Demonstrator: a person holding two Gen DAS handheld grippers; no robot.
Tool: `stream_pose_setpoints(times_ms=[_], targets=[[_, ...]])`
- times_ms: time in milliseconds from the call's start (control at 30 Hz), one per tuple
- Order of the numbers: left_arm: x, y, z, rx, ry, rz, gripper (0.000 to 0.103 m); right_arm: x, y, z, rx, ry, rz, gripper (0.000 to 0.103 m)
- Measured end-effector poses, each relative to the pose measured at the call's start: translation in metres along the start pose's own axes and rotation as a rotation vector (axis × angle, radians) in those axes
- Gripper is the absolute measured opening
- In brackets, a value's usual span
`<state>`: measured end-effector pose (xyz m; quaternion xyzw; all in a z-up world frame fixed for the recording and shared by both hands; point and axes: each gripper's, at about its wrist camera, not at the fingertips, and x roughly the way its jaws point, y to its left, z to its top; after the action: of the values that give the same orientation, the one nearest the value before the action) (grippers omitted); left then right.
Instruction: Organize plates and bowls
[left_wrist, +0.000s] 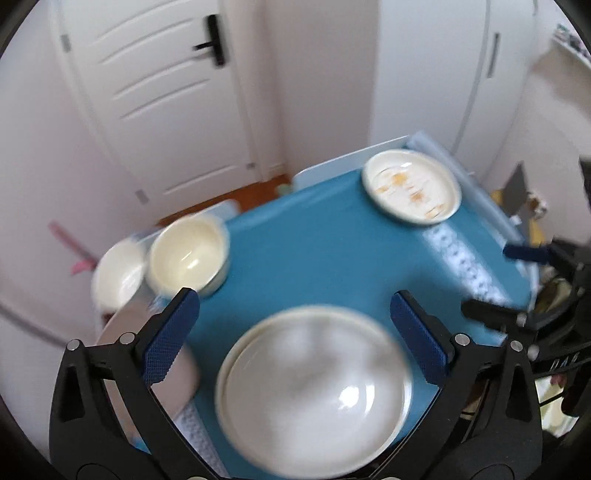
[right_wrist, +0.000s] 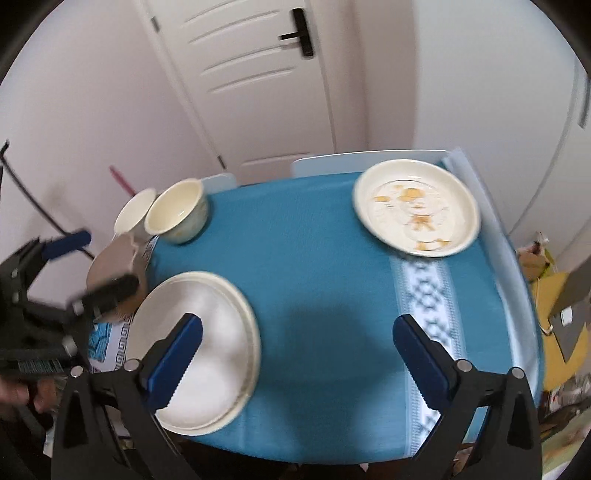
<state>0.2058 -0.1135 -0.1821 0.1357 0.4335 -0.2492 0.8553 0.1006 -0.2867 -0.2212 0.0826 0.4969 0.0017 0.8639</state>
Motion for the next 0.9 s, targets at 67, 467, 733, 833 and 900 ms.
stream_pose_setpoints(times_ms=[67, 467, 733, 833, 900], targets=[[0.016, -0.001, 0.026, 0.020, -0.001, -0.070, 0.103, -0.003, -0.017, 0.002, 0.037, 0.046, -0.028, 0.103], [0.161, -0.060, 0.151, 0.101, 0.137, -0.243, 0.103, 0.001, -0.139, 0.070, 0.300, -0.004, -0.144, 0.103], [0.265, -0.069, 0.149, 0.052, 0.310, -0.274, 0.069, 0.077, -0.187, 0.079, 0.365, 0.003, -0.080, 0.083], [0.280, -0.069, 0.144, 0.037, 0.336, -0.247, 0.058, 0.088, -0.180, 0.088, 0.287, -0.010, -0.096, 0.064], [0.282, -0.068, 0.142, 0.018, 0.325, -0.253, 0.058, 0.092, -0.179, 0.086, 0.314, 0.006, -0.060, 0.062]])
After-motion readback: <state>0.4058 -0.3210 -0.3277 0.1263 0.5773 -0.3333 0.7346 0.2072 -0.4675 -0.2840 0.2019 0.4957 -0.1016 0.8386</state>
